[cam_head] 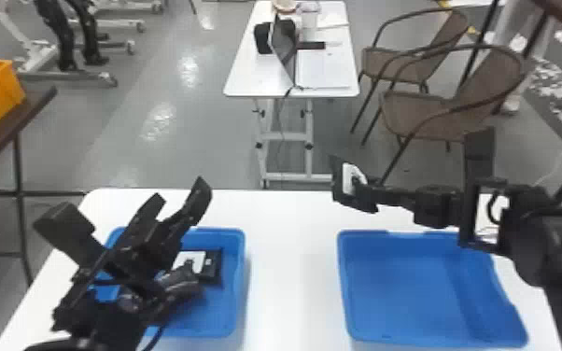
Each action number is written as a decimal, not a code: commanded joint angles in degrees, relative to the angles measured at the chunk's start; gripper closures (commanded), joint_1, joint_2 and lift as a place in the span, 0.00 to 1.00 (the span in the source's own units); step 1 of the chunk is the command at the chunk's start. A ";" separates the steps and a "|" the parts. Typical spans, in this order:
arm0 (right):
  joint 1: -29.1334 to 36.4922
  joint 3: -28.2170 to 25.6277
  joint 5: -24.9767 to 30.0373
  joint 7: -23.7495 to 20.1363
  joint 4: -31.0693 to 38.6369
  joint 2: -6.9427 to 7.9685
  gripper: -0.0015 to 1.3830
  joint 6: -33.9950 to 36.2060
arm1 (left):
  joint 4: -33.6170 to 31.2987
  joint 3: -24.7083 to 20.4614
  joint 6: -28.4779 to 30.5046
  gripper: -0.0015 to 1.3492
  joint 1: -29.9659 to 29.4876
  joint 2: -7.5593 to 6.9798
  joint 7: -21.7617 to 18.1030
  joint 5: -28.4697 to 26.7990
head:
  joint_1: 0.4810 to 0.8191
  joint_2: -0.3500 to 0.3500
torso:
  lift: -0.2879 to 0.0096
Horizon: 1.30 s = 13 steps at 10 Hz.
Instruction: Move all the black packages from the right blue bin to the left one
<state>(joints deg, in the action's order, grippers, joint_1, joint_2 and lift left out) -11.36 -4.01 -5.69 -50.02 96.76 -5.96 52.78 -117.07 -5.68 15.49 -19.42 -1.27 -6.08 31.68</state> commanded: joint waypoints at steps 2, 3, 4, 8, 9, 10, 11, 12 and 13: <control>-6.66 10.07 -8.64 0.10 -10.80 0.51 0.85 -7.08 | 1.93 4.36 -1.95 0.05 3.25 -3.03 1.33 4.71 | 0.63 0.69 | 0.83; -8.50 12.97 -10.57 0.10 -14.06 1.03 0.85 -9.62 | 2.63 5.50 -2.04 0.05 4.21 -3.21 1.33 4.53 | 0.63 0.72 | 0.83; -10.17 16.40 -12.94 0.02 -16.96 1.12 0.85 -11.73 | 3.51 6.73 -1.95 0.05 5.18 -3.30 1.24 4.62 | 0.63 0.75 | 0.83; -14.48 24.66 -17.69 0.10 -22.41 1.91 0.85 -15.95 | 6.32 10.43 -1.25 0.05 8.34 -4.70 -0.34 7.26 | 0.63 0.80 | 0.83; -14.65 25.19 -18.39 0.10 -22.67 2.00 0.85 -16.04 | 6.41 10.43 -0.11 0.06 8.34 -4.70 -0.43 7.87 | 0.63 0.81 | 0.83; -14.57 25.63 -18.83 0.02 -22.67 1.91 0.85 -16.04 | 6.41 10.07 -0.02 0.19 8.08 -4.70 -0.43 7.87 | 0.63 0.81 | 0.83; -14.39 25.81 -19.01 -0.07 -22.49 1.91 0.85 -15.95 | 5.80 9.37 0.68 0.82 7.73 -4.79 -0.25 5.41 | 0.63 0.82 | 0.83; -14.21 25.81 -19.09 -0.07 -22.49 1.82 0.85 -16.04 | 4.57 9.37 -0.90 0.89 6.59 -4.88 2.38 4.00 | 0.63 0.83 | 0.83; -14.13 25.81 -19.09 -0.16 -22.49 1.74 0.85 -15.95 | 4.21 9.37 -1.95 0.92 5.88 -4.53 3.44 3.04 | 0.63 0.84 | 0.83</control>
<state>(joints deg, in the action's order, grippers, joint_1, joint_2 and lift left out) -25.55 21.80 -24.78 -50.18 74.24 -4.18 36.81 -112.59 3.73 14.26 -13.09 -5.96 -2.63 35.43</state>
